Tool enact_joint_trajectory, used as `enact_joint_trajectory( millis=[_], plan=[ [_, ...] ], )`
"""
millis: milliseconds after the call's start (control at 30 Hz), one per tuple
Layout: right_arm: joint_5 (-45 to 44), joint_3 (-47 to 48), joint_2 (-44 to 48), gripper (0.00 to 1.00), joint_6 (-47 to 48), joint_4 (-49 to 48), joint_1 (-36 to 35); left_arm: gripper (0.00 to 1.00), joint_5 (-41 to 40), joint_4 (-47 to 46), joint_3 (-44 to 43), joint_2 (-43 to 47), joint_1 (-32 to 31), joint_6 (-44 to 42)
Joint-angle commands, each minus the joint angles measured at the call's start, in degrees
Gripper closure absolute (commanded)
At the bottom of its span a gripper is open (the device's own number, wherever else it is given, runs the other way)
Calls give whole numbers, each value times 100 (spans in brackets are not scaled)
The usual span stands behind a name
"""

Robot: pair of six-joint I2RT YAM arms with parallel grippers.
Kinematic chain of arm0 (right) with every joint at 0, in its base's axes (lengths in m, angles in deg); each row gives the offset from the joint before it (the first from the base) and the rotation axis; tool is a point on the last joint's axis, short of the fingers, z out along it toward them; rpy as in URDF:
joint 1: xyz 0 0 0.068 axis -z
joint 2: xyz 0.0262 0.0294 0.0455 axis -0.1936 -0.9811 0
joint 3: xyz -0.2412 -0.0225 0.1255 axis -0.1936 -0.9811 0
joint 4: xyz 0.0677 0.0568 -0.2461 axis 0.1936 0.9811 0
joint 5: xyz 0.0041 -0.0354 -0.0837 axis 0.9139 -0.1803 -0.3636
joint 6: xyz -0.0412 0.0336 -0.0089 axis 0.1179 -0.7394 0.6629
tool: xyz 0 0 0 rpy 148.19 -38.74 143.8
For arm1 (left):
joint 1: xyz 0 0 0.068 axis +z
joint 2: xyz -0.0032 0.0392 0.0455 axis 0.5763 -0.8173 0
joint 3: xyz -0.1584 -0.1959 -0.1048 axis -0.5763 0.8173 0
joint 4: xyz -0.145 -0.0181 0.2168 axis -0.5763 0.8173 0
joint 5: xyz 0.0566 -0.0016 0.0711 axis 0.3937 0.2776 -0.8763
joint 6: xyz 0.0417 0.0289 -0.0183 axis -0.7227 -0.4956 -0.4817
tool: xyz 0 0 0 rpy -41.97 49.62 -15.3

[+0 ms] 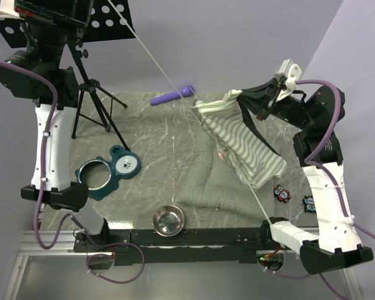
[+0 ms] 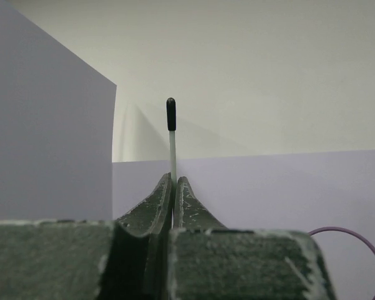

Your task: Set up the pet tent

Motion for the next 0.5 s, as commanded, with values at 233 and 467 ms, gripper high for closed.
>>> enact_joint_trajectory(
  millis=[233, 467],
  plan=[
    [-384, 178, -143, 100, -292, -348, -249, 99, 1602, 2076, 1142, 781, -613, -2155],
    [-375, 301, -380, 100, -415, -383, -381, 99, 1701, 5406, 1793, 1177, -1553, -5187]
  ],
)
